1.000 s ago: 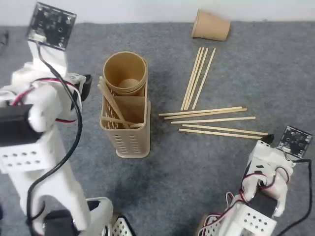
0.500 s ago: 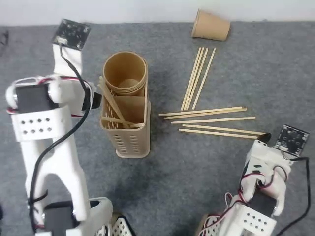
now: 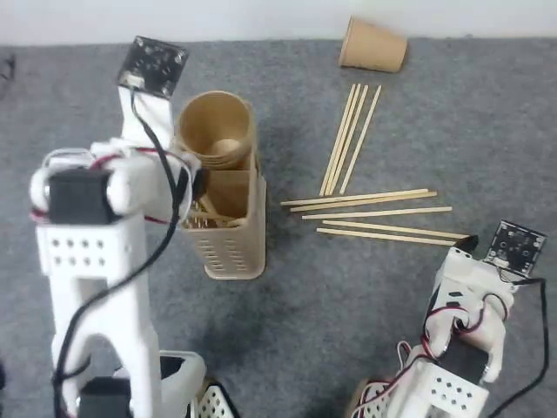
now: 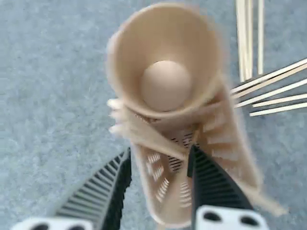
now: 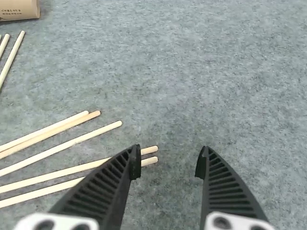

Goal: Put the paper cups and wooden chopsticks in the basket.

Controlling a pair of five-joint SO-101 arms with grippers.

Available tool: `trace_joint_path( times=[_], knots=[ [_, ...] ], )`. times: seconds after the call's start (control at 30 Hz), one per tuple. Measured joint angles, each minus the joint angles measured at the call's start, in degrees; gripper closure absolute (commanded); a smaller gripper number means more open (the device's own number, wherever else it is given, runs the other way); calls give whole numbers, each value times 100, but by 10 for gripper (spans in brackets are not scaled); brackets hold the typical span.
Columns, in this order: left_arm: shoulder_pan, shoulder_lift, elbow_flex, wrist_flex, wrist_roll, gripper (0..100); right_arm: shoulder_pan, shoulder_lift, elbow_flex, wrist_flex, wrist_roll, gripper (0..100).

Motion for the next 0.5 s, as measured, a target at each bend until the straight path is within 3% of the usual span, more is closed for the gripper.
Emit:
trace_joint_path(
  times=[0.5],
  knots=[
    [-264, 149, 607, 0, 0, 812, 0, 0, 0, 0, 0, 798]
  ],
)
